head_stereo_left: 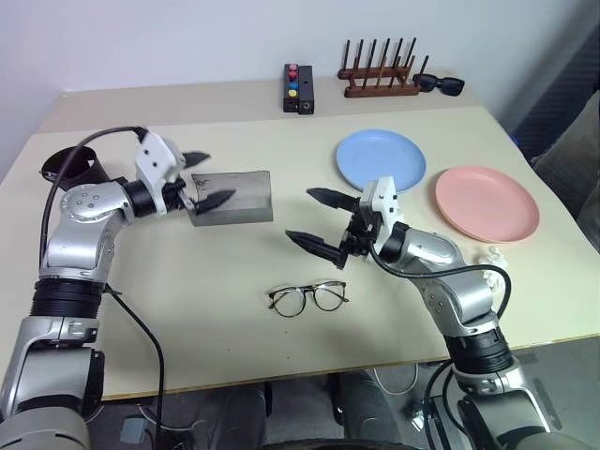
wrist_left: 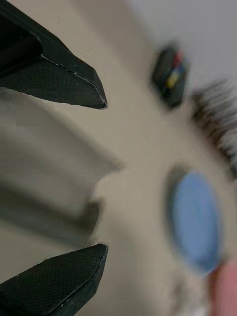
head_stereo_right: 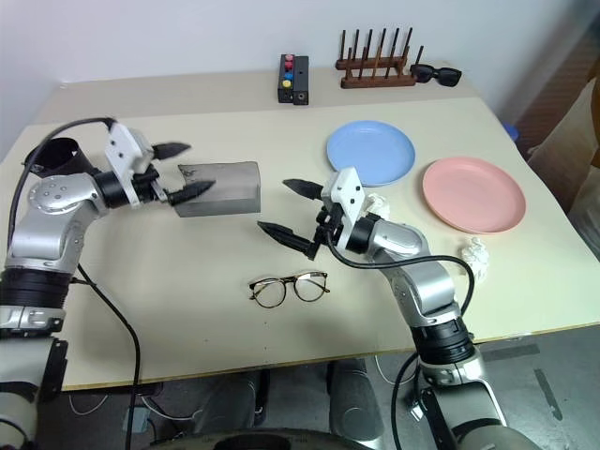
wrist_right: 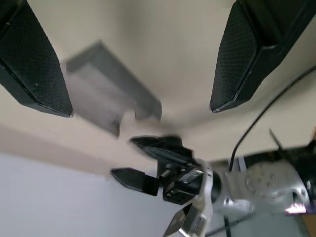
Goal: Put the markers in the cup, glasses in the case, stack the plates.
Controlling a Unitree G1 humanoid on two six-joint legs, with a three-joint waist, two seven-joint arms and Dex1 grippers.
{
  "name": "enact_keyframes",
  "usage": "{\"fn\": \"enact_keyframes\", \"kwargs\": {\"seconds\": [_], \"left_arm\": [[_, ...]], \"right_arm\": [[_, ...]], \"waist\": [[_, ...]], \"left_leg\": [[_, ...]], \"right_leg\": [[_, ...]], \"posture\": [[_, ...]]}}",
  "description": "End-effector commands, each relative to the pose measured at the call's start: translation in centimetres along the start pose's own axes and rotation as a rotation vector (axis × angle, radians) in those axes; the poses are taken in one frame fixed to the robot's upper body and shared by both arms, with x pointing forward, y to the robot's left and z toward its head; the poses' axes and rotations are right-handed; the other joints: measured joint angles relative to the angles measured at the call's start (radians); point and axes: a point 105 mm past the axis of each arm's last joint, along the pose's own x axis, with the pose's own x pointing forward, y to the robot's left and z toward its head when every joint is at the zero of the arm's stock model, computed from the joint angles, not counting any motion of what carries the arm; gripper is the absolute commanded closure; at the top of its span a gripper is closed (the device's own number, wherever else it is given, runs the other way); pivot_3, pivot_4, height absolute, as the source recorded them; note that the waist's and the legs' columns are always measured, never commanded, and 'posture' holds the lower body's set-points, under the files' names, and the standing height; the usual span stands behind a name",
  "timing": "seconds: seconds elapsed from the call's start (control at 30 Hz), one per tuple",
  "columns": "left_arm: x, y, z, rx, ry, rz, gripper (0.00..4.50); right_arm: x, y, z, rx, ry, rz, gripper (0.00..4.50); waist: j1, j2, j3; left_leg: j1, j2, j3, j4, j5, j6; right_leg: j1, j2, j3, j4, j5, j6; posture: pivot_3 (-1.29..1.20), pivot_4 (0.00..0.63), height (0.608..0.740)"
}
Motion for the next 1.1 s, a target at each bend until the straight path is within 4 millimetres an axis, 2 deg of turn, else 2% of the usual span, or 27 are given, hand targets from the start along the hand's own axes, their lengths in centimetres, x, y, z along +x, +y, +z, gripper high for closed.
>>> {"fn": "enact_keyframes", "kwargs": {"seconds": [0.03,0.3,0.33,0.43,0.63,0.77,0.9,1.0,1.1], "left_arm": [[0.2,-0.6,-1.4,0.044,0.121,-0.103,0.06],[0.9,-0.8,-5.0,-0.017,0.285,-0.202,0.06],[0.9,-0.8,-5.4,-0.013,0.300,-0.207,0.29],[0.9,-0.7,-5.9,-0.017,0.310,-0.204,1.42],[1.4,-1.1,-5.7,-0.012,0.281,-0.221,4.49],[1.8,-2.4,-4.6,0.019,0.232,-0.277,4.49],[1.8,-5.7,-2.5,0.055,0.161,-0.427,4.49],[1.8,-8.0,-1.8,0.071,0.148,-0.507,4.49],[2.1,-9.4,-1.7,0.095,0.160,-0.531,4.49]], "right_arm": [[-0.8,0.5,0.9,-0.035,0.005,0.037,0.00],[-1.8,0.3,0.7,-0.048,0.032,-0.005,0.00],[-1.9,0.3,0.7,-0.047,0.032,-0.008,0.00],[-2.2,0.7,0.6,-0.031,0.049,0.002,0.00],[-2.8,0.8,0.4,-0.035,0.075,0.000,0.00],[-3.3,0.2,0.5,-0.050,0.091,-0.020,0.00],[-4.1,-0.1,0.4,-0.054,0.115,-0.028,0.00],[-4.2,0.0,0.3,-0.053,0.119,-0.024,0.00],[-4.2,0.1,0.3,-0.050,0.117,-0.022,0.00]], "waist": [[0.001,0.000,0.000],[0.004,0.000,0.000],[0.004,0.000,0.000],[0.002,0.000,0.000],[0.005,0.000,0.000],[0.006,0.000,0.000],[0.007,0.000,0.000],[0.006,0.000,0.000],[0.004,0.000,0.000]], "left_leg": [[0.000,0.000,0.000,0.000,0.000,0.000],[-0.001,0.000,0.000,0.001,0.000,0.000],[-0.001,0.000,0.000,0.001,0.000,0.000],[-0.001,0.000,0.000,0.001,0.000,0.001],[-0.001,0.000,0.000,0.001,-0.001,0.001],[-0.001,0.000,0.000,0.002,-0.001,0.001],[-0.002,0.000,0.000,0.001,-0.001,0.001],[-0.001,0.000,0.000,0.001,-0.001,0.001],[-0.001,0.000,0.000,0.002,-0.001,0.001]], "right_leg": [[0.000,0.000,0.000,0.000,0.000,0.000],[0.000,0.000,0.000,0.000,0.000,0.000],[0.000,0.000,0.000,0.000,0.000,0.000],[0.000,0.000,0.000,0.000,0.000,0.001],[0.000,0.000,0.000,0.000,0.000,0.001],[0.000,0.000,0.000,0.000,0.000,0.001],[0.000,-0.001,0.000,-0.001,0.000,0.001],[0.000,-0.001,0.000,0.000,0.000,0.001],[0.000,0.000,0.000,0.000,0.000,0.000]], "posture": [[0.00,0.150,0.734],[0.00,0.150,0.734],[0.00,0.150,0.734],[0.00,0.150,0.734],[0.00,0.150,0.734],[0.00,0.150,0.734],[0.00,0.150,0.734],[0.00,0.150,0.734],[0.00,0.150,0.734]]}}
